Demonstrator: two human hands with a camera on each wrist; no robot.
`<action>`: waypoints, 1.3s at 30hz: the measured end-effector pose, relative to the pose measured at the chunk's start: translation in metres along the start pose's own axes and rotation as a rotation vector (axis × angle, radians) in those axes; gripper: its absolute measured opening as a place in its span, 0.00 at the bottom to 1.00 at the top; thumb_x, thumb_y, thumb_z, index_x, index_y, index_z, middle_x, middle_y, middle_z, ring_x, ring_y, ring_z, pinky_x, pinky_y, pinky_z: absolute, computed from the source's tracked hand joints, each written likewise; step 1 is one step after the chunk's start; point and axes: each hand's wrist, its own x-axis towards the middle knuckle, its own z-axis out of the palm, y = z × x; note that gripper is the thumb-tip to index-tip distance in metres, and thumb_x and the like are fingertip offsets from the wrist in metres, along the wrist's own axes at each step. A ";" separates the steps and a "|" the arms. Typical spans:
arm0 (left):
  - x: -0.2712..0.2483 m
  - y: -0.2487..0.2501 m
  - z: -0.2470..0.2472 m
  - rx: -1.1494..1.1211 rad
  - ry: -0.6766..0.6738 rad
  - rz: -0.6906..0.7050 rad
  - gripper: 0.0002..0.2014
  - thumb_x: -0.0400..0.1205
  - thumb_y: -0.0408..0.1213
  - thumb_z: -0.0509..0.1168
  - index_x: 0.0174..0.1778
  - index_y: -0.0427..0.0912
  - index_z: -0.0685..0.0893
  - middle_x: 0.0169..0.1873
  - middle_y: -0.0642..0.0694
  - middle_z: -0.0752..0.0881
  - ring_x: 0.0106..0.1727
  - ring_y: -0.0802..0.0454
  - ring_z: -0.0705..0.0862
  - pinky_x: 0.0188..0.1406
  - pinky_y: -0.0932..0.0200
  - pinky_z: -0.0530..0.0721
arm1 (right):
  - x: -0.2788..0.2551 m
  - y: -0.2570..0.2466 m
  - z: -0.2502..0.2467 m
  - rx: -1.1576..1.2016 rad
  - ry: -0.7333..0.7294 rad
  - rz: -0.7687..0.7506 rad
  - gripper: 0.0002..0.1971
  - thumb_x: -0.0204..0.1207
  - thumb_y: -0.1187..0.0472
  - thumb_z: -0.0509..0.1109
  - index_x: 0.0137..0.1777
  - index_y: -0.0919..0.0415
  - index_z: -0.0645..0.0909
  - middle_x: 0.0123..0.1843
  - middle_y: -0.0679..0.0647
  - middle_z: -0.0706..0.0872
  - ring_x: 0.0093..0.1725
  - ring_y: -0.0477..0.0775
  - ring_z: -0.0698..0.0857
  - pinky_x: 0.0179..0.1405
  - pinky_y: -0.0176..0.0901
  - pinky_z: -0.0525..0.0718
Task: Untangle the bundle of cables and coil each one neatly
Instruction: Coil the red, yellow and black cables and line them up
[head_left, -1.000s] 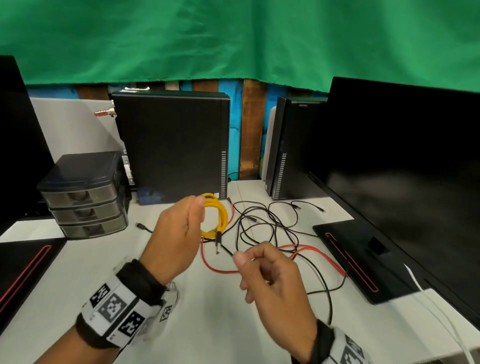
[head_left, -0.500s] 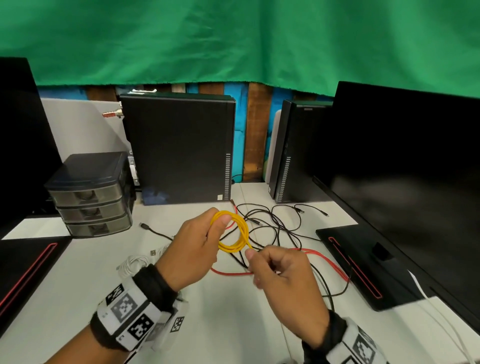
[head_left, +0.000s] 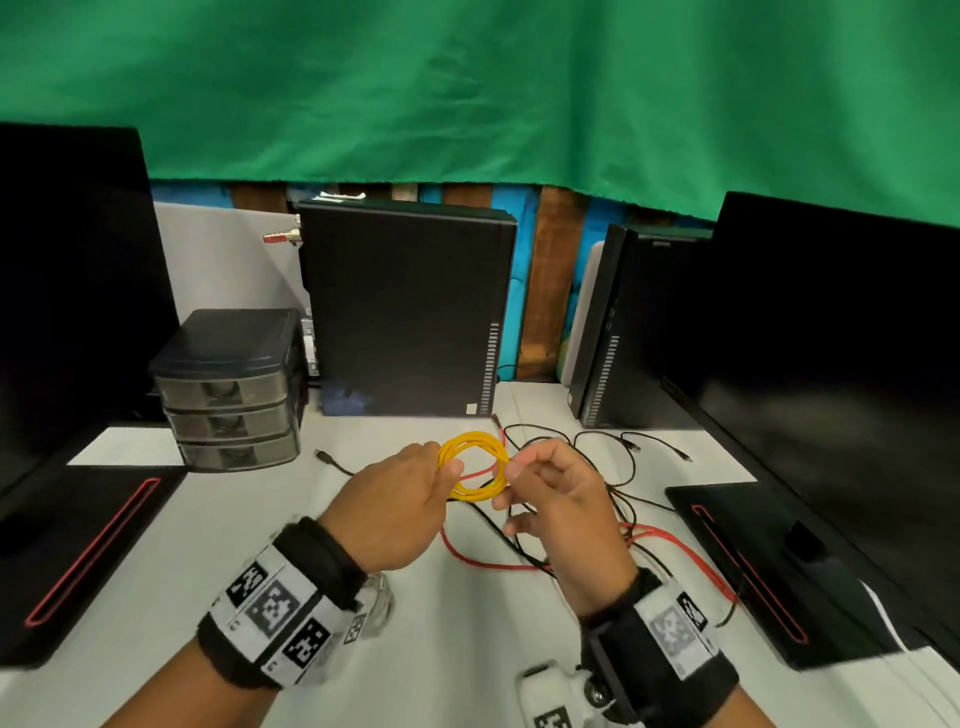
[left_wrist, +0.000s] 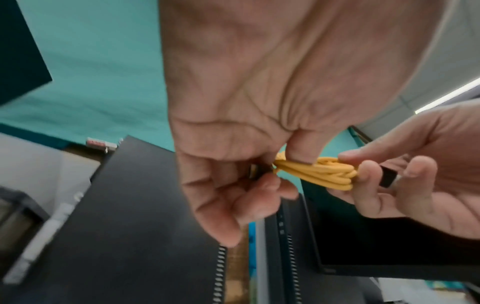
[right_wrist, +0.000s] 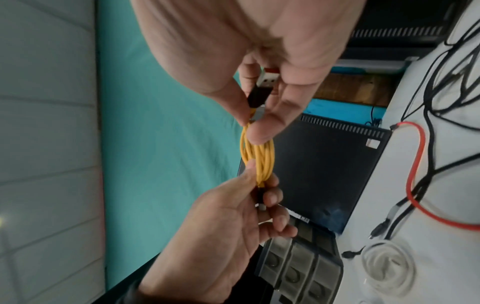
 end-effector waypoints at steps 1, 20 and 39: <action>0.000 -0.004 -0.004 0.080 0.014 -0.002 0.18 0.90 0.55 0.44 0.36 0.53 0.64 0.38 0.50 0.75 0.42 0.47 0.76 0.44 0.51 0.72 | 0.002 0.002 0.004 0.017 -0.007 0.008 0.03 0.82 0.73 0.67 0.47 0.66 0.78 0.41 0.63 0.88 0.34 0.54 0.84 0.26 0.42 0.80; -0.030 -0.061 -0.120 -0.478 0.368 -0.031 0.15 0.80 0.55 0.62 0.56 0.53 0.86 0.45 0.54 0.90 0.48 0.59 0.89 0.57 0.60 0.85 | 0.052 0.107 0.027 -0.468 -0.164 0.405 0.13 0.79 0.68 0.69 0.32 0.63 0.77 0.29 0.66 0.84 0.27 0.60 0.87 0.25 0.43 0.83; 0.019 -0.026 0.016 -0.281 -0.159 -0.013 0.11 0.82 0.34 0.71 0.38 0.55 0.90 0.36 0.57 0.89 0.33 0.65 0.85 0.41 0.62 0.83 | 0.000 0.044 -0.100 -0.571 -0.084 0.295 0.06 0.81 0.59 0.72 0.48 0.60 0.89 0.43 0.57 0.92 0.34 0.50 0.89 0.31 0.40 0.82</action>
